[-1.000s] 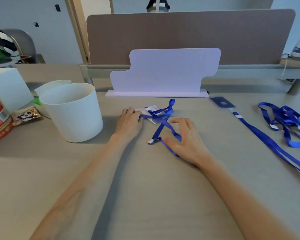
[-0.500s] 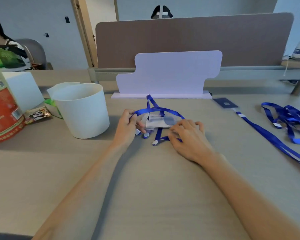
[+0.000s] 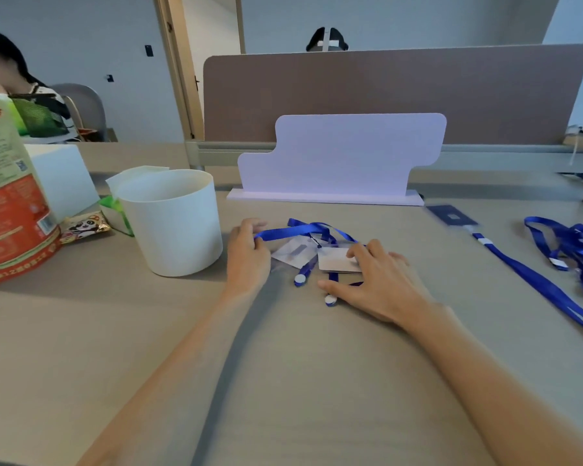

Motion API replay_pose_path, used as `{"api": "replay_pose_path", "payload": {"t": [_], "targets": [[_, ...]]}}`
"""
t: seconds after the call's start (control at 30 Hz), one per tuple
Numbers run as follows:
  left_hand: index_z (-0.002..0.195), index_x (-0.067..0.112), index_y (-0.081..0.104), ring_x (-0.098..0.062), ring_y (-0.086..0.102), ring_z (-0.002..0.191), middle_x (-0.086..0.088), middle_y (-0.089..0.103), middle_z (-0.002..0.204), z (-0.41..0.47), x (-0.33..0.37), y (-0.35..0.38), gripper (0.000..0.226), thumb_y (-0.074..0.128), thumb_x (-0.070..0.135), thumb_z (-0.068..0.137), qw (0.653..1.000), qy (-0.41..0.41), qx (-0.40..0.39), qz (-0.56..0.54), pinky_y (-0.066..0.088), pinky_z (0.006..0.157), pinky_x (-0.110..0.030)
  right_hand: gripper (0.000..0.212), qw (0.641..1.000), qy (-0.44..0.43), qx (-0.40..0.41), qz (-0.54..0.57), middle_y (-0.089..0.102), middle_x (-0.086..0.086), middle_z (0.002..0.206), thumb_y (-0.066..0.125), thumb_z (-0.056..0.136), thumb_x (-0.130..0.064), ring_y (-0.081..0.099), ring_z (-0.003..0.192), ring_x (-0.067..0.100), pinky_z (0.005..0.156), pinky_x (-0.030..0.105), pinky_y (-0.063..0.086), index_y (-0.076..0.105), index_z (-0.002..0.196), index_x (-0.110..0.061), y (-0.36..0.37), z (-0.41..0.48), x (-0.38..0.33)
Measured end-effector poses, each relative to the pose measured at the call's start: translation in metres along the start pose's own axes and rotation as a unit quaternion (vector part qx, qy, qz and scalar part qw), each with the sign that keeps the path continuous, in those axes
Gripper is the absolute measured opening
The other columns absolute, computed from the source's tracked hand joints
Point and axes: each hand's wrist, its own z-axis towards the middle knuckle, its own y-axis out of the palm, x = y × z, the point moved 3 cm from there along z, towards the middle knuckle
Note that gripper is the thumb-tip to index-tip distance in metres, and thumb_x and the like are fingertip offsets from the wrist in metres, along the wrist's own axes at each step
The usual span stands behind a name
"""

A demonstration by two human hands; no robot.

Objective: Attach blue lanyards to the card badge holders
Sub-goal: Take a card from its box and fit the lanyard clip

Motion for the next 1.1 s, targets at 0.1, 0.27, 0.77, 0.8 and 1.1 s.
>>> {"api": "replay_pose_path", "payload": {"t": [0.1,0.27,0.77,0.8,1.1], "targets": [[0.123,0.025,0.058,-0.017,0.044,0.118,0.004,0.052,0.129,-0.002,0.002,0.011,0.053,0.037,-0.005,0.084,0.985,0.107,-0.066,0.122,0.037,0.093,-0.025,0.065,0.996,-0.076,-0.004,0.035,0.048,-0.009,0.137,0.045,0.082,-0.069,0.050,0.121,0.016,0.096,0.032,0.039,0.046,0.134,-0.031,0.008,0.002,-0.008],[0.123,0.025,0.061,-0.020,0.058,0.106,0.006,0.067,0.118,-0.002,-0.002,0.017,0.044,0.043,0.006,0.088,0.967,0.117,-0.138,0.181,0.048,0.089,-0.034,0.028,0.983,-0.100,-0.086,0.130,0.065,0.000,0.113,0.045,0.094,-0.029,0.060,0.097,0.012,0.089,0.039,0.045,0.058,0.113,-0.012,0.015,0.006,-0.016],[0.063,0.023,0.027,-0.016,0.008,0.053,0.006,0.018,0.057,-0.008,0.015,-0.006,0.033,0.035,0.046,0.086,0.950,-0.196,-0.101,-0.222,0.010,0.046,-0.024,0.018,0.989,-0.067,0.002,0.129,0.048,-0.003,0.068,0.050,0.091,-0.011,0.046,0.072,0.023,0.061,0.032,0.030,0.052,0.073,-0.011,0.005,0.009,0.007],[0.066,0.023,0.026,-0.016,0.012,0.052,0.006,0.019,0.058,-0.006,0.015,-0.006,0.036,0.036,0.050,0.088,0.962,-0.185,-0.087,-0.180,0.013,0.047,-0.025,0.016,0.986,-0.050,-0.011,0.159,0.052,0.001,0.076,0.049,0.093,-0.011,0.048,0.075,0.022,0.064,0.032,0.034,0.057,0.080,-0.008,0.004,0.008,0.011],[0.092,0.020,0.043,-0.021,0.049,0.087,0.005,0.053,0.090,-0.017,0.018,0.003,0.030,0.037,0.049,0.094,0.951,0.091,-0.117,0.271,0.037,0.069,-0.035,0.026,0.836,0.099,0.149,0.519,0.071,-0.022,0.074,0.036,0.096,-0.002,0.065,0.083,-0.004,0.075,0.018,0.048,0.057,0.095,-0.016,-0.038,0.005,0.008]]}}
